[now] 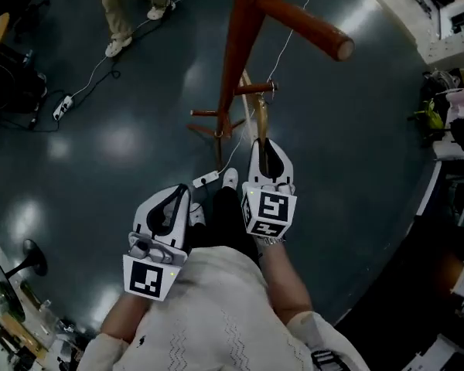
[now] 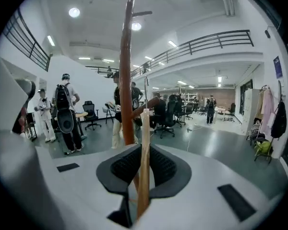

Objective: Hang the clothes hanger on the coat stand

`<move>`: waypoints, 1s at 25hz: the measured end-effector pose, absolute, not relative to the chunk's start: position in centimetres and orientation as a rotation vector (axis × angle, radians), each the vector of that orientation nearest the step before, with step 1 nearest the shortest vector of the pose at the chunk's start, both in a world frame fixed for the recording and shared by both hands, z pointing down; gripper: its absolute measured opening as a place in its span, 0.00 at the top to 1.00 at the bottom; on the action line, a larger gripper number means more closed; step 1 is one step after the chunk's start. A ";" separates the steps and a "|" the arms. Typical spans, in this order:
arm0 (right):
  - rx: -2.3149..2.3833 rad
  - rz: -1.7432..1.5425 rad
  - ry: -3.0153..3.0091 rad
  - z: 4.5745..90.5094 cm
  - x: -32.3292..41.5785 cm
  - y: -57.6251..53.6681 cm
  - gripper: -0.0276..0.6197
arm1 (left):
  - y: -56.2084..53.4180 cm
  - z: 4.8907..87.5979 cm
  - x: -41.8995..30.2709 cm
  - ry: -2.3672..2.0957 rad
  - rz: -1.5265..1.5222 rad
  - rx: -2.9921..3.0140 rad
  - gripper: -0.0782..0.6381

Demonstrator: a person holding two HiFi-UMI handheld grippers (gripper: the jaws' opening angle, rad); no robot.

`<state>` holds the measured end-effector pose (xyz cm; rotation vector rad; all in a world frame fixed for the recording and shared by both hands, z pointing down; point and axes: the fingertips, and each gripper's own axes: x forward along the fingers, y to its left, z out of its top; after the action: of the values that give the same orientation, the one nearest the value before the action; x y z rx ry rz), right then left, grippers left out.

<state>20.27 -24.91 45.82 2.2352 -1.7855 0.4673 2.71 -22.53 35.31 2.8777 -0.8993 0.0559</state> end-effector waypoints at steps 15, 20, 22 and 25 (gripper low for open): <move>2.210 0.501 -1.774 51.6 19.0 -27.9 0.85 | -24.5 36.7 1.0 -1.016 0.125 2.832 0.87; 2.204 0.498 -1.772 52.6 18.6 -28.2 0.85 | -24.8 36.8 0.9 -1.047 0.133 2.828 0.87; 2.199 0.507 -1.777 53.1 18.1 -28.2 0.85 | -24.7 37.0 0.8 -1.046 0.139 2.824 0.87; 2.195 0.503 -1.795 53.4 17.4 -28.7 0.85 | -24.7 37.5 0.6 -1.048 0.149 2.822 0.87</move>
<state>17.44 -28.67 53.44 2.1946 -1.7948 0.5030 0.60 -24.67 37.54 2.8216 -1.0479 0.1486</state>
